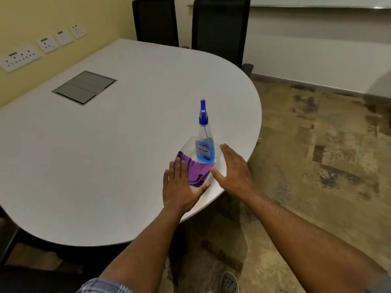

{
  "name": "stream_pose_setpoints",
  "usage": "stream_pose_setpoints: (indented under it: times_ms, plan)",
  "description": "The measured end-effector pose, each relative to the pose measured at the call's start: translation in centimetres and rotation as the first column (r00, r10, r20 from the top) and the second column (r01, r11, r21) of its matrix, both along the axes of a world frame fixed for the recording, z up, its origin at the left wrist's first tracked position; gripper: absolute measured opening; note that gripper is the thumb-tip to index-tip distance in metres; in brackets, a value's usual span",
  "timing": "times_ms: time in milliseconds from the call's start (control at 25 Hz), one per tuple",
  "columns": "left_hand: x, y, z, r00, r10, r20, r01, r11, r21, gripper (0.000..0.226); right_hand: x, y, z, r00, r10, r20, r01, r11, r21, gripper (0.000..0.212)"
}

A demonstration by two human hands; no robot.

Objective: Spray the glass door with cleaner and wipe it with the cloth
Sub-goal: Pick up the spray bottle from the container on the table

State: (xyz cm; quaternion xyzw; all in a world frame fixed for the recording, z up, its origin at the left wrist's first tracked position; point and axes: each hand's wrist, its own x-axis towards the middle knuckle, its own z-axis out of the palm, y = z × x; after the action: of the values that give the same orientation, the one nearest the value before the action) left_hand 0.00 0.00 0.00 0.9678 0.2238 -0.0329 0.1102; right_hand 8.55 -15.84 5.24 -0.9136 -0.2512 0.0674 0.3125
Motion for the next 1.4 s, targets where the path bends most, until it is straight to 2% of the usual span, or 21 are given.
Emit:
stream_pose_setpoints:
  times_ms: [80, 160, 280, 400, 520, 760, 960, 1160, 1240, 1400]
  plan:
    - [1.6, 0.9, -0.9, 0.998, 0.046, -0.035, -0.046, 0.999, -0.01, 0.124, 2.4, 1.6, -0.3, 0.995, -0.007, -0.103, 0.022, 0.989, 0.144, 0.079]
    - [3.3, 2.1, -2.0, 0.994, 0.079, -0.082, -0.08, 0.997, -0.008, 0.131, 5.0, 3.4, -0.5, 0.983, -0.027, -0.18, 0.066, 0.974, 0.215, 0.085]
    - [4.5, 2.8, -3.7, 0.985, 0.078, -0.153, -0.08, 0.997, -0.009, 0.137, 9.1, 5.8, -1.7, 0.977, -0.065, -0.205, 0.12, 0.956, 0.269, 0.093]
    - [4.6, 3.1, -5.3, 0.987, 0.093, -0.133, -0.1, 0.994, -0.045, 0.142, 12.1, 7.9, -2.0, 0.974, -0.01, -0.226, 0.073, 0.96, 0.27, 0.091]
    - [4.4, 3.3, -6.1, 0.989, 0.112, -0.094, -0.119, 0.99, -0.074, 0.144, 13.6, 9.9, -2.1, 0.959, 0.045, -0.281, 0.053, 0.941, 0.333, 0.073]
    - [4.5, 3.2, -6.5, 0.991, 0.12, -0.065, -0.125, 0.989, -0.076, 0.143, 14.4, 12.0, -3.3, 0.964, 0.007, -0.267, 0.097, 0.923, 0.373, 0.024]
    - [4.6, 3.1, -6.3, 0.991, 0.119, -0.06, -0.124, 0.989, -0.083, 0.142, 13.9, 11.9, -0.8, 0.979, 0.034, -0.201, 0.058, 0.899, 0.434, 0.04]
    - [4.5, 3.3, -5.0, 0.991, 0.124, -0.051, -0.13, 0.98, -0.15, 0.142, 13.1, 11.1, 7.2, 0.992, 0.084, -0.091, -0.02, 0.834, 0.551, 0.048]
    - [4.6, 2.7, -3.1, 0.991, 0.129, 0.04, -0.119, 0.975, -0.187, 0.139, 12.3, 9.9, 10.3, 0.996, 0.075, -0.046, -0.035, 0.82, 0.571, 0.048]
    - [6.2, -0.5, 3.3, 0.922, 0.086, 0.379, 0.003, 0.974, -0.228, 0.129, 9.3, 6.3, 14.6, 0.999, 0.031, -0.021, -0.013, 0.81, 0.587, 0.053]
